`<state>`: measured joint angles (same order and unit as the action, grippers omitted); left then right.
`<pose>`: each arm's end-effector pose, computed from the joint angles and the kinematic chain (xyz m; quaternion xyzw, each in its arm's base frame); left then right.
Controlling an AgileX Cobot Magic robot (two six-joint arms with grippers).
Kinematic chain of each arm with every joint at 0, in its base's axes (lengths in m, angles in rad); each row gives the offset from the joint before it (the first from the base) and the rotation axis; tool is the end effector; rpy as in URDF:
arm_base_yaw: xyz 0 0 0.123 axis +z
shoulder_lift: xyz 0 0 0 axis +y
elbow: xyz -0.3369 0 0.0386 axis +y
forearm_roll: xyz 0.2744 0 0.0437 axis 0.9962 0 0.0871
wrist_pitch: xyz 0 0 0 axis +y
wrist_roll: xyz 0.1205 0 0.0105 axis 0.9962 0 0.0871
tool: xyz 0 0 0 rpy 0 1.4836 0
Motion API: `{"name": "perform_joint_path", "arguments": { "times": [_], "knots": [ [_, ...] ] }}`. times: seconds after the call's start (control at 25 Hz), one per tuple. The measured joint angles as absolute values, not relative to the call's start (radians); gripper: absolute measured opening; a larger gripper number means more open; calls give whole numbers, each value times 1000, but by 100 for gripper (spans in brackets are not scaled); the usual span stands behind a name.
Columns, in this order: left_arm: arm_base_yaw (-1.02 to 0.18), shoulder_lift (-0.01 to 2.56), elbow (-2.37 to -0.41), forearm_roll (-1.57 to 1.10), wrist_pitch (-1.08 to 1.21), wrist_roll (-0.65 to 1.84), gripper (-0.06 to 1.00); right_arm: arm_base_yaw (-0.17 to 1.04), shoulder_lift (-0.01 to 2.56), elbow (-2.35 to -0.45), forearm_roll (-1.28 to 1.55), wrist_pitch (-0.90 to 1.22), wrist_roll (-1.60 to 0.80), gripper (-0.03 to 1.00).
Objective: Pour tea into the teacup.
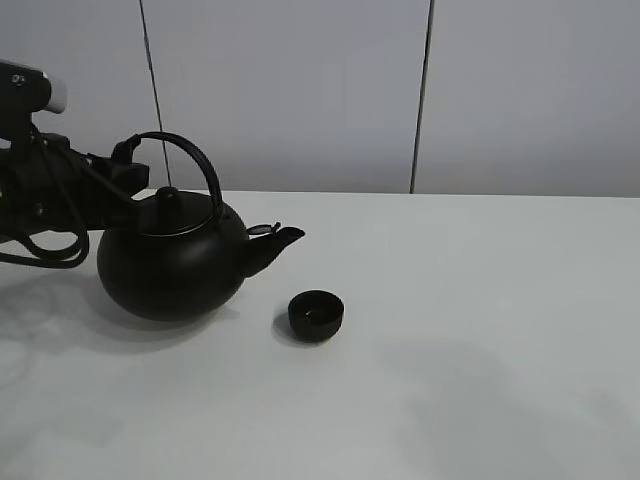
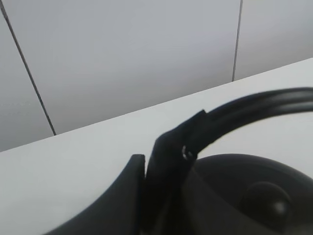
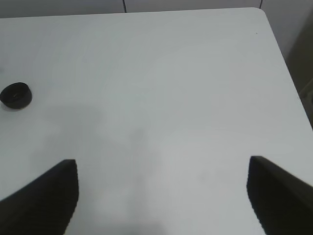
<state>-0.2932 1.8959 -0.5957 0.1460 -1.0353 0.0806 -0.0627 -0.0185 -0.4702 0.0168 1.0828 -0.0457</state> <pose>0.3572 -0.1236 0.1554 0.2097 0.7389 -0.0920 0.6337 -0.0099 0.0024 0.2640 0.0070 0.8618 -0.0191 0.5069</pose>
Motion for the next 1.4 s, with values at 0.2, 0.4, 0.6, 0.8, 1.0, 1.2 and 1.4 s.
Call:
{"name": "perform_joint_path", "arguments": {
  "times": [0.2, 0.4, 0.6, 0.8, 1.0, 1.2, 1.4],
  "knots": [
    [-293, 1896, -596, 152, -1033, 81, 12, -63, -18, -470, 17, 1083, -46, 64],
    [-293, 1896, -596, 153, -1027, 81, 12, -63, -18, -470, 17, 1083, -46, 64],
    [-293, 1897, -636, 176, -967, 81, 11, -63, -18, -470, 17, 1083, -46, 64],
    [-293, 1897, -665, 185, -940, 81, 11, -63, -18, -470, 17, 1084, -46, 64],
    [-293, 1897, -665, 208, -910, 81, 11, -63, -18, -470, 16, 1084, -46, 64],
    [-293, 1897, -665, 221, -895, 81, 11, -63, -18, -470, 16, 1084, -46, 64],
    [-293, 1897, -665, 221, -889, 85, 11, -63, -18, -470, 16, 1084, -46, 64]
  ]
}}
